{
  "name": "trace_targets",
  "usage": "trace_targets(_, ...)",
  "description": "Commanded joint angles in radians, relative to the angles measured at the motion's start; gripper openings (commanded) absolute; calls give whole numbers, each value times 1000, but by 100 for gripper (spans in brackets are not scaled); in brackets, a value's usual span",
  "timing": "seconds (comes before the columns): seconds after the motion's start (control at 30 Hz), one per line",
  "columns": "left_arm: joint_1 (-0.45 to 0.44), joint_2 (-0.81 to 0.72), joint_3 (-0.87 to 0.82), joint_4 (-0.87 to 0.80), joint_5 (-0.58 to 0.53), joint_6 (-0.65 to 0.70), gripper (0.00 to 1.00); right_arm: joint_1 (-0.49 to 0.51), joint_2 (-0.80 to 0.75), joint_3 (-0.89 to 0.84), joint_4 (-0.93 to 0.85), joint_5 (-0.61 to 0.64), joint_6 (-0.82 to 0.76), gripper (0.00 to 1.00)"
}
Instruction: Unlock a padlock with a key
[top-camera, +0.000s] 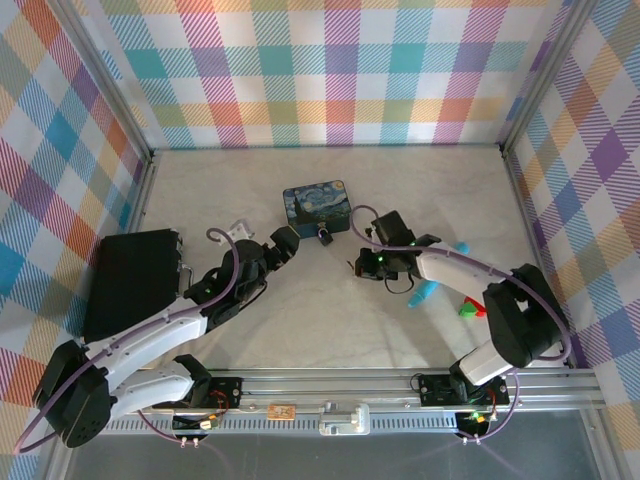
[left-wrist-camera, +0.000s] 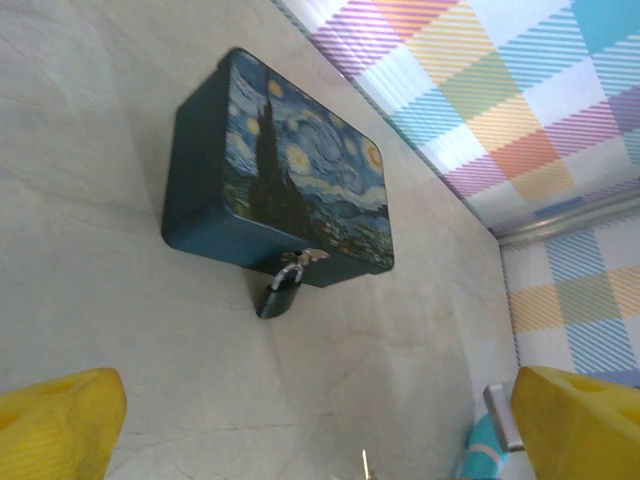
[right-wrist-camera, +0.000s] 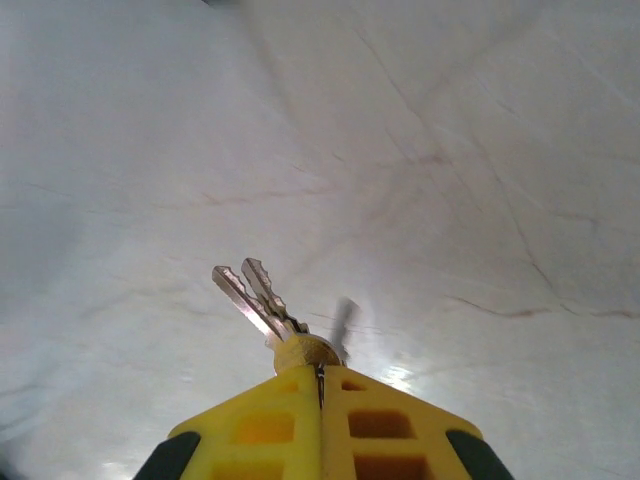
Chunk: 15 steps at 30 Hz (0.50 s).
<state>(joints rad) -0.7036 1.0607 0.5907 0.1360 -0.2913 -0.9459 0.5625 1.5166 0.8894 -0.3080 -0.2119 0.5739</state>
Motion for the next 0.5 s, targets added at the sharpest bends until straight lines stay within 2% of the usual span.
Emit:
trace_targets(0.0,5,36,-14,102,76,-13,97,-25,-31,-13,55,-102,30,0)
trace_targets(0.27,-27,183,2,291,185,-123,91,-36,-92,-9,72,-98,-12,0)
trace_targets(0.47,-68,318,77,352,227,-138,72,-36,-126,-7,94,-106,-10,0)
